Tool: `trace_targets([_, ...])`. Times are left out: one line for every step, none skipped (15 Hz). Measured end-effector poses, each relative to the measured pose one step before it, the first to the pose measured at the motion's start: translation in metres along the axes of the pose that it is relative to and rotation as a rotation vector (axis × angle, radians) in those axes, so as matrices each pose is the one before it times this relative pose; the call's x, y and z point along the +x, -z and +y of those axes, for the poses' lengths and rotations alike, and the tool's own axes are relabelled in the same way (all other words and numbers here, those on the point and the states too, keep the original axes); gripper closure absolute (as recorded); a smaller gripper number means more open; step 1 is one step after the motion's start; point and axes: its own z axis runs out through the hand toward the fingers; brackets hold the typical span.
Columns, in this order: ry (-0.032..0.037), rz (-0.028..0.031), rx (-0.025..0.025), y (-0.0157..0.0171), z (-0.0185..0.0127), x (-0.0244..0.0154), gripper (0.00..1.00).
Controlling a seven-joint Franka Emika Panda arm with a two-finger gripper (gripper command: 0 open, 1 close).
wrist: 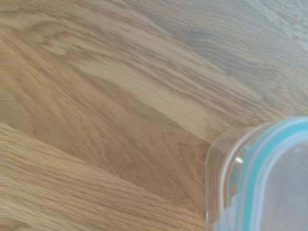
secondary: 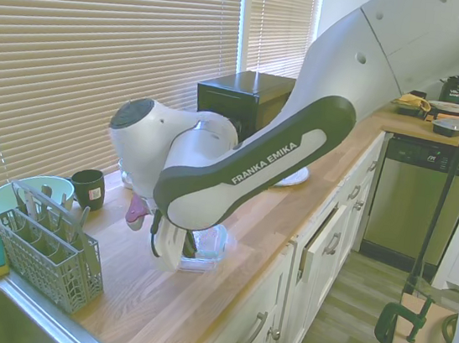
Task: Cover the lid of the food container
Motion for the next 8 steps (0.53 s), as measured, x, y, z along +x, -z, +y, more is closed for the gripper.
trace_targets([0.00084,-0.00019,-0.00438,-0.00109,-0.00153,-0.00148,1.00])
trace_targets([-0.00049,0.00036,-0.00195,-0.00010,-0.00067,-0.00047,1.00])
trace_targets([-0.00002,-0.00013,-0.00045,-0.00015,-0.00011,-0.00005,1.00])
trace_targets([-0.00010,-0.00011,-0.00012,-0.00004,0.00000,0.00000,1.00])
trace_targets([-0.00028,-0.00003,-0.00021,-0.00007,0.00013,0.00009,1.00])
trace_targets([-0.00111,-0.00032,-0.00026,-0.00022,0.00051,0.00033,1.00])
trace_targets([-0.00229,-0.00048,-0.00020,-0.00030,0.00097,0.00071,1.00])
trace_targets([-0.00328,-0.00037,-0.00035,-0.00036,0.00147,0.00114,1.00])
